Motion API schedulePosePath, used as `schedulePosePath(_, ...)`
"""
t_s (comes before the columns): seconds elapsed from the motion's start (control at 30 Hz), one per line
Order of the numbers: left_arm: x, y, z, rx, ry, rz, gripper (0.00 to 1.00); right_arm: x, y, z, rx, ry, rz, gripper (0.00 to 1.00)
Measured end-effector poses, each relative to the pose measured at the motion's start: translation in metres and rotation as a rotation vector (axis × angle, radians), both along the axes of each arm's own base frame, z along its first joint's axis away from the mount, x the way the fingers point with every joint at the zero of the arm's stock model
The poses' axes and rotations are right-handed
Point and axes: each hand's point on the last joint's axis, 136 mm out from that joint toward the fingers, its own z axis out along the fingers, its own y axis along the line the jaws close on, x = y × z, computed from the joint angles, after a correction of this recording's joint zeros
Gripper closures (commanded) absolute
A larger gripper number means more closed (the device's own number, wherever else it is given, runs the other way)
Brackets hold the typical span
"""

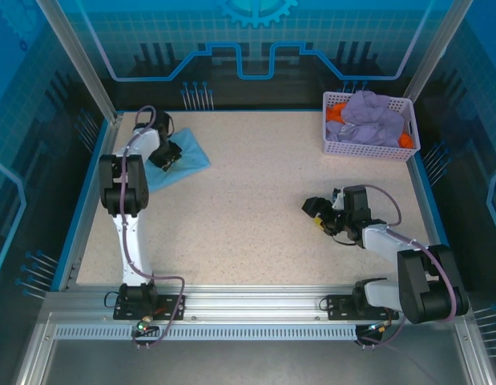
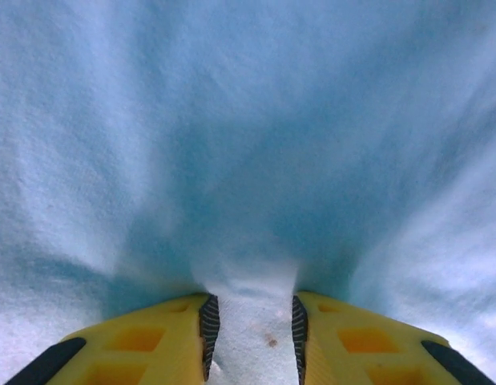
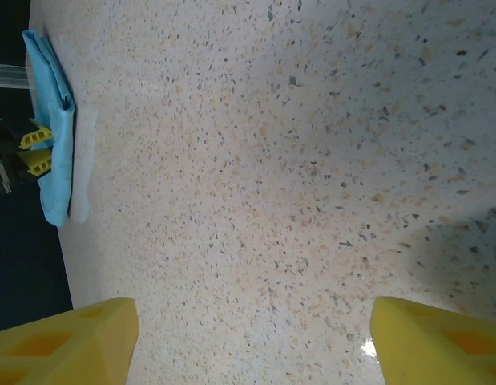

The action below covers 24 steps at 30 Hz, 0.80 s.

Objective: Fold and stack the t-shirts

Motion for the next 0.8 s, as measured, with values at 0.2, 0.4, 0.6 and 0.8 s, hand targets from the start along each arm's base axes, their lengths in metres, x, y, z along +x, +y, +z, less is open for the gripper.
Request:
schedulePosePath(0.2, 0.021, 0.019, 0.002, 0.053, 0.033, -0.105, 0.56, 0.0, 0.0, -0.001, -0.001, 0.002, 0.0, 0.23)
schedulePosePath(0.4, 0.014, 0.02, 0.01, 0.071, 0.05, -0.14, 0.56, 0.0, 0.0, -0.002, -0.001, 0.005, 0.0, 0.23)
schedulePosePath(0.6, -0.03, 0.008, 0.057, 0.025, -0.053, -0.068, 0.75, 0.0, 0.0, -0.002, -0.001, 0.006, 0.0, 0.23)
schedulePosePath(0.8, -0.067, 0.003, 0.091, -0.036, -0.225, 0.107, 0.89, 0.0, 0.0, -0.002, -0.001, 0.009, 0.0, 0.23)
